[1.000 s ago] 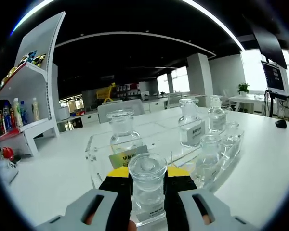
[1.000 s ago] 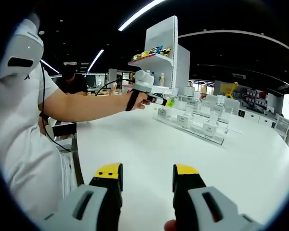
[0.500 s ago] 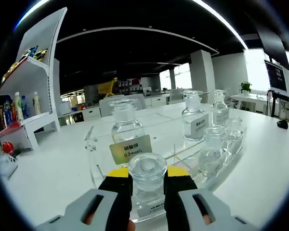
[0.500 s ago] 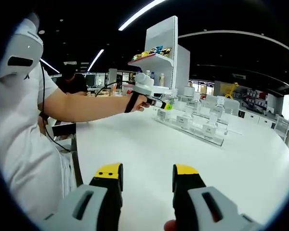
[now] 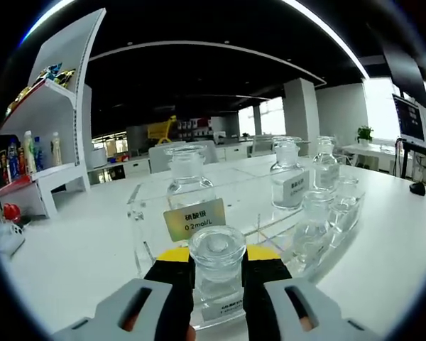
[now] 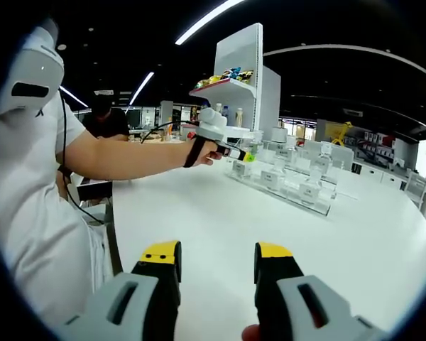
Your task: Identify the label on the chemical reagent bottle, grasp the chemical reagent bottle, and place it in the designated position on the reagent rack
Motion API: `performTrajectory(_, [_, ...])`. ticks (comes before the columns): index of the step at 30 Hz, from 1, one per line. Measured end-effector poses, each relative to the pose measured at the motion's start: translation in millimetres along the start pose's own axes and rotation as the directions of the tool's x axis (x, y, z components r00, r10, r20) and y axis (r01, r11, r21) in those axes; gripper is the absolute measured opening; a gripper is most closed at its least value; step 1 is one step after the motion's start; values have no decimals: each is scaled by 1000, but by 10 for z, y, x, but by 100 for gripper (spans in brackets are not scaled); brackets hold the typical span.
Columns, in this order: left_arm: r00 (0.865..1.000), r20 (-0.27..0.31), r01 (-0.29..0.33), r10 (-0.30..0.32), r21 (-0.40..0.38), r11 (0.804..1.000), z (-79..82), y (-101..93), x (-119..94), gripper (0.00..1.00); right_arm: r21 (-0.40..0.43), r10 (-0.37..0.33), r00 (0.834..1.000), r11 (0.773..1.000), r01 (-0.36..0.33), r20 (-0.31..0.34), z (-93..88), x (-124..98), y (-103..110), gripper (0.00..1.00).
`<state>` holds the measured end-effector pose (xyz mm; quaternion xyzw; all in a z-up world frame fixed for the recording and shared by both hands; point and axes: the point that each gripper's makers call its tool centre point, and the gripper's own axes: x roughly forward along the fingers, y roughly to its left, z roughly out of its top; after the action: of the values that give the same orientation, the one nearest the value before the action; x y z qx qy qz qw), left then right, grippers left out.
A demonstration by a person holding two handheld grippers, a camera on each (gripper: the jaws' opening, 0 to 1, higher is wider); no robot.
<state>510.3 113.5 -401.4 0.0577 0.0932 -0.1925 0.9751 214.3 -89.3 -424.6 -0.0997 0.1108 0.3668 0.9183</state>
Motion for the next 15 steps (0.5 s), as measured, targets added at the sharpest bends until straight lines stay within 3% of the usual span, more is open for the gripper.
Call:
performTrajectory(11, [999, 23, 34, -35, 30, 999, 33, -98, -5, 45, -1, 3, 1000, 1000, -3, 3, 3, 3, 7, 39])
performTrajectory(15, [997, 72, 29, -33, 46, 999, 142, -114, -31, 61, 5, -3, 1000, 1000, 3, 6, -3, -16, -1, 39])
